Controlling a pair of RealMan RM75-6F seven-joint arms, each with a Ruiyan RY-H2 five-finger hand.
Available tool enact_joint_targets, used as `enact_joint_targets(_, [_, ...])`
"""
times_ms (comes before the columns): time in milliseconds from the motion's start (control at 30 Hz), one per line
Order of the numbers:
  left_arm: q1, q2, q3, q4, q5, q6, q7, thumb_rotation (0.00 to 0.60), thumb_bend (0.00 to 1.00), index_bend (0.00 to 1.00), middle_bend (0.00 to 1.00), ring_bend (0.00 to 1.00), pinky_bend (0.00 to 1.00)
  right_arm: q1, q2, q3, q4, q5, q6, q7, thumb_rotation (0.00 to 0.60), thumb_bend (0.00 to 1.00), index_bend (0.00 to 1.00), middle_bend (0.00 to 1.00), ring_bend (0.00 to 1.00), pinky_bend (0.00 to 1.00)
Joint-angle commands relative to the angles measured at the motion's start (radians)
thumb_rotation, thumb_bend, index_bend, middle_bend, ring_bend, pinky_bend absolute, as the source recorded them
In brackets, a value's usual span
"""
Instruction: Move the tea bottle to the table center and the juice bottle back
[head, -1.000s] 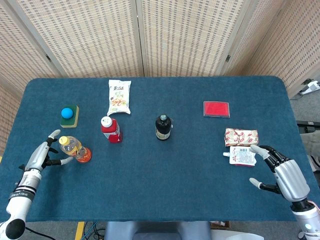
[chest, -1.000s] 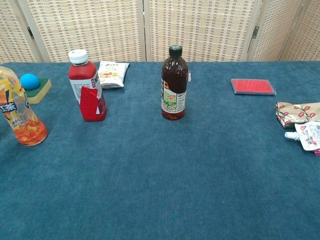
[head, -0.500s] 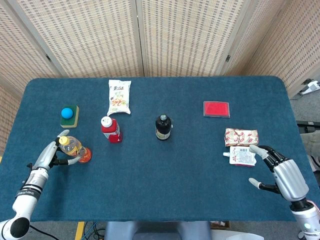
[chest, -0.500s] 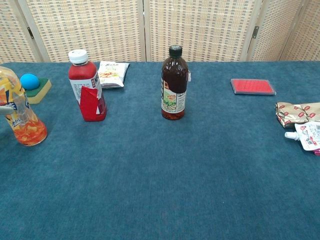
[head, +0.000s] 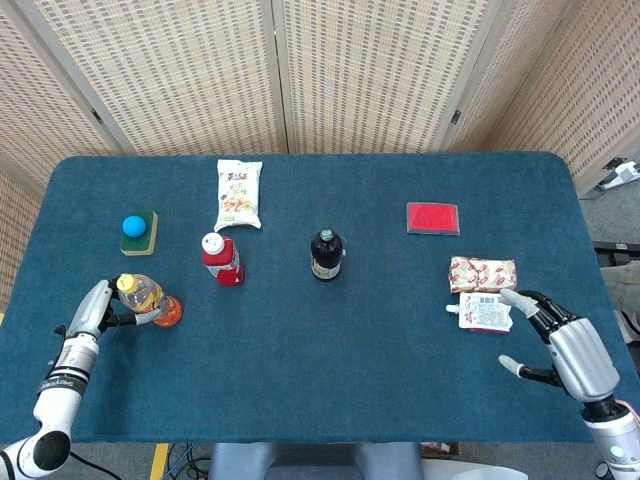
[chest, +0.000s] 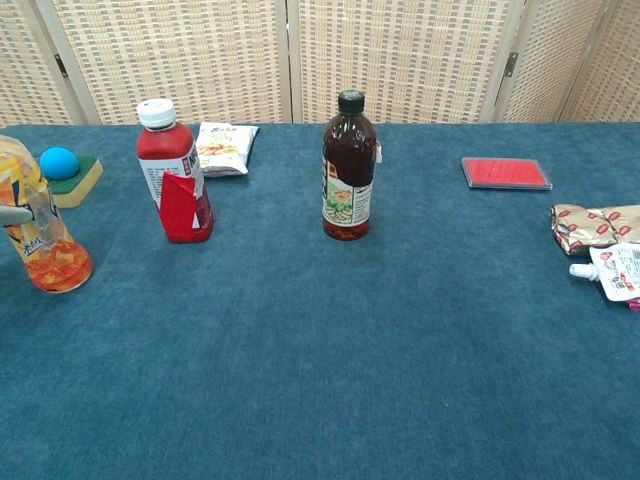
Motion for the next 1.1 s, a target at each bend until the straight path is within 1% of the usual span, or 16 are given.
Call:
enact_joint_targets(33, [-0.003, -0.004, 0.0, 0.003, -0.004, 0.004, 0.004, 0.6, 0.1, 0.6, 0.45, 0.33, 0.35, 0.0, 0.0, 0.0, 0.0, -0.001, -0.001, 0.0, 0.6, 0.07, 0.17, 0.29, 0.19, 0.44])
enact_joint_targets(300, [-0.023, -0.024, -0.021, 0.018, -0.013, 0.021, 0.015, 0.6, 0.1, 0.61, 0.46, 0.34, 0.35, 0.001, -0.003, 0.002, 0.002, 0.003, -0.004, 0.001, 0.6, 0.08, 0.17, 0.3, 0.19, 0.44])
enact_joint_targets(500, [-0.048, -0.044, -0.05, 0.041, -0.032, 0.034, 0.026, 0.6, 0.1, 0.61, 0.46, 0.34, 0.35, 0.001, -0.002, 0.001, 0.003, 0.001, -0.006, 0.001, 0.6, 0.08, 0.17, 0.3, 0.19, 0.44])
enact_joint_targets(767, [-0.09, -0.067, -0.075, 0.099, -0.072, 0.018, 0.054, 0.6, 0.1, 0.62, 0.46, 0.34, 0.35, 0.003, -0.004, 0.001, 0.003, 0.002, -0.015, -0.006, 0.6, 0.08, 0.17, 0.3, 0.19, 0.44])
enact_joint_targets(1100, [-0.145, -0.109, -0.096, 0.208, -0.111, -0.017, 0.084, 0.6, 0.1, 0.62, 0.46, 0.34, 0.35, 0.01, -0.008, -0.001, 0.002, 0.005, -0.034, -0.02, 0.6, 0.08, 0.17, 0.3, 0.19, 0.44])
